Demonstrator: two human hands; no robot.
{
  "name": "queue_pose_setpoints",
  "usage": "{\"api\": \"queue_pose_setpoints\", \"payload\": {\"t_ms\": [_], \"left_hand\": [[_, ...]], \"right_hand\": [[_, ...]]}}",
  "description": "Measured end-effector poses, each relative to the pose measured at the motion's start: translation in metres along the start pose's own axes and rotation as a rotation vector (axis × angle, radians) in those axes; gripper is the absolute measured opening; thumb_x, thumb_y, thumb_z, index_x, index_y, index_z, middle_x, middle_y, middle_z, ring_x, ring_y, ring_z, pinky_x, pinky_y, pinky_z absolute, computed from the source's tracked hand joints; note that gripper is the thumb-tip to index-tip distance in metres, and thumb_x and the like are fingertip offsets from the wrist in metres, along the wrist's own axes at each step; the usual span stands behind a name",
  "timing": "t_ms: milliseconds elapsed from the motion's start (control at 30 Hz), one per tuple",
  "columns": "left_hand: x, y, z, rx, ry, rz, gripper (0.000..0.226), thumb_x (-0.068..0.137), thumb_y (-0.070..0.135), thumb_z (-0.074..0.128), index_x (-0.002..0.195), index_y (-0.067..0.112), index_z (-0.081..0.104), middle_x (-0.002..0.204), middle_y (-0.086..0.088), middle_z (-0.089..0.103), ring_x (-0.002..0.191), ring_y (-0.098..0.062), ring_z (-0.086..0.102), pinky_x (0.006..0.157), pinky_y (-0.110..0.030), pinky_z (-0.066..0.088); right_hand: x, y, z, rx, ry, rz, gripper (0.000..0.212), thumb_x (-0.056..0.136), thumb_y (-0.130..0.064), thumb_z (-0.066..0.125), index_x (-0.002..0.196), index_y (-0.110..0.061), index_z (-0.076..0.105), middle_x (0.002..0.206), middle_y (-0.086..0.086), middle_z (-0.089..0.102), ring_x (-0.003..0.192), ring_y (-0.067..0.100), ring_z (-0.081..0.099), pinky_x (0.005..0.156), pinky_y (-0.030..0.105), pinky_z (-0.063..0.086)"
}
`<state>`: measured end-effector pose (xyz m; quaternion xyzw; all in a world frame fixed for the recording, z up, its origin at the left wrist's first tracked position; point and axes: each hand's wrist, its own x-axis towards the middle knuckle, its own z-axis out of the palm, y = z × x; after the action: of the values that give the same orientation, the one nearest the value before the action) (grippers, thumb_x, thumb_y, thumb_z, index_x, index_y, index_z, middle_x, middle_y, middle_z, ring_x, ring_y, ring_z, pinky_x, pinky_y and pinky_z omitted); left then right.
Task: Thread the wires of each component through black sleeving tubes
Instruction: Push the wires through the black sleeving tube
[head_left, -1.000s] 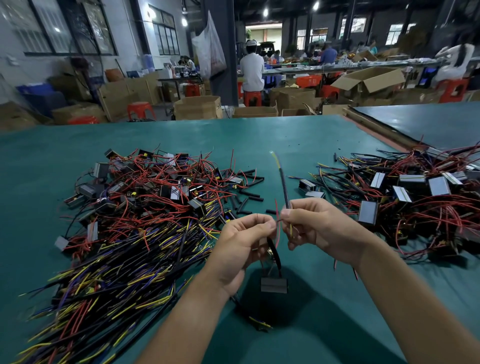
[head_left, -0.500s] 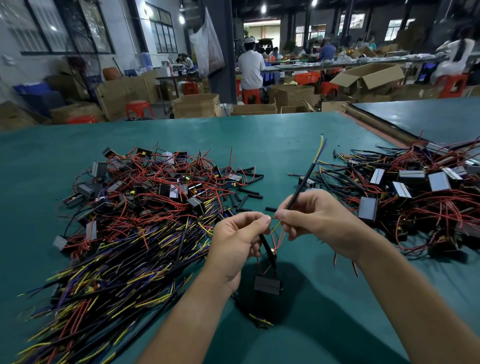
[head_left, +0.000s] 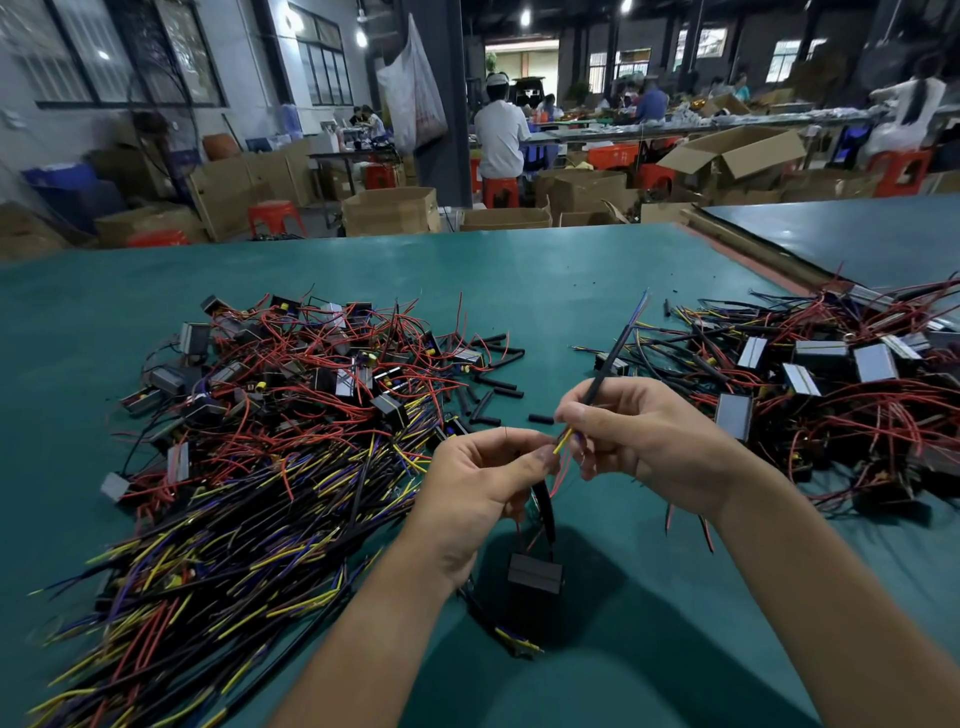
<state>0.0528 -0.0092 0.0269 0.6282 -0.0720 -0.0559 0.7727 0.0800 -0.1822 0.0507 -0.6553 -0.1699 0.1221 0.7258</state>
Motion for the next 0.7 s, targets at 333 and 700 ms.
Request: {"api": "queue_pose_setpoints", "payload": {"t_ms": [333, 700], "left_hand": [[-0.002, 0.002, 0.000, 0.083, -0.082, 0.025, 0.006, 0.072, 0.020, 0.075, 0.071, 0.014, 0.076, 0.062, -0.001, 0.064, 0.043, -0.006, 0.040, 0.043, -0.019, 0.034], [0.000, 0.002, -0.002, -0.129, -0.097, -0.132, 0.007, 0.062, 0.025, 0.075, 0.068, 0.020, 0.076, 0.065, 0.004, 0.065, 0.043, -0.005, 0.038, 0.042, -0.017, 0.033]], "right_hand": [[-0.001, -0.001, 0.002, 0.022, -0.060, -0.088, 0.004, 0.074, -0.017, 0.074, 0.078, -0.015, 0.073, 0.064, 0.007, 0.064, 0.055, 0.014, 0.057, 0.052, 0.021, 0.049], [0.003, 0.003, 0.009, 0.054, 0.066, -0.116, 0.009, 0.067, -0.024, 0.074, 0.075, -0.019, 0.074, 0.068, 0.005, 0.068, 0.062, 0.014, 0.064, 0.054, 0.023, 0.053]]}}
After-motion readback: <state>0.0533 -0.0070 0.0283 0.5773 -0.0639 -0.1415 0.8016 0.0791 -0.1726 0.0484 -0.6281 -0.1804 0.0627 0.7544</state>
